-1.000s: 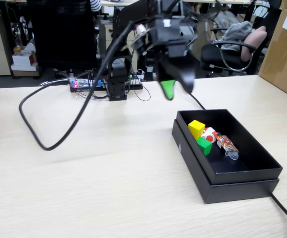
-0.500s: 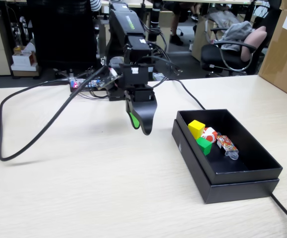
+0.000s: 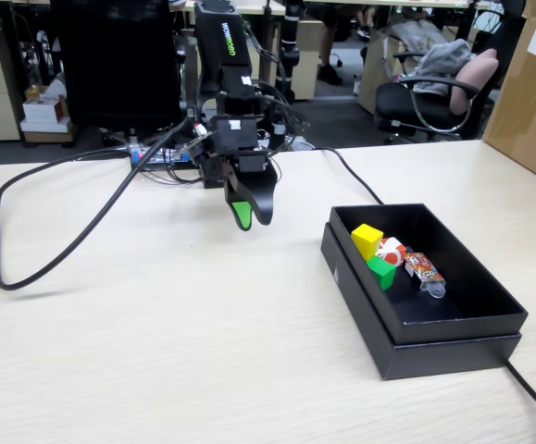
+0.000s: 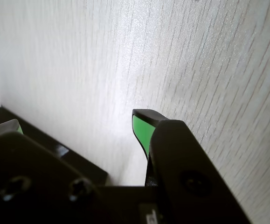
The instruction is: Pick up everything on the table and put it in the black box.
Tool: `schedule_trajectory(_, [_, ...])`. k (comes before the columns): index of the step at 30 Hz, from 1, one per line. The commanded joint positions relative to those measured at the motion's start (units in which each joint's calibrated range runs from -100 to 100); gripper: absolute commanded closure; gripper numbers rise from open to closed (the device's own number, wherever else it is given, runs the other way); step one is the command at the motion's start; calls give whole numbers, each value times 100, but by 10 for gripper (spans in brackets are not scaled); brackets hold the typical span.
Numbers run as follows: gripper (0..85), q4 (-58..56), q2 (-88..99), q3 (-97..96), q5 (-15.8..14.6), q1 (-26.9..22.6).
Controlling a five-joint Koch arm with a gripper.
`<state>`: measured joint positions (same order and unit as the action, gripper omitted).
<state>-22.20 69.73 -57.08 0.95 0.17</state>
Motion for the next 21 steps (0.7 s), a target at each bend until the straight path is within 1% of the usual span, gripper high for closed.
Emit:
schedule_trajectory(1, [391,566,491,50,78,0])
schedule_trajectory(4, [391,635,778,-312,103,-5])
schedule_trajectory(6, [391,894,1031,-765,122,-10])
schedule_trajectory(8, [391,1318,1398,-1346,190,-5])
schedule_trajectory(12, [391,2164,2144,-2388,225,10])
schedule_trajectory(18, [390,2251,2545,-2932,269,88])
schedule_trajectory(21, [391,2536,2729,-3404,288,93])
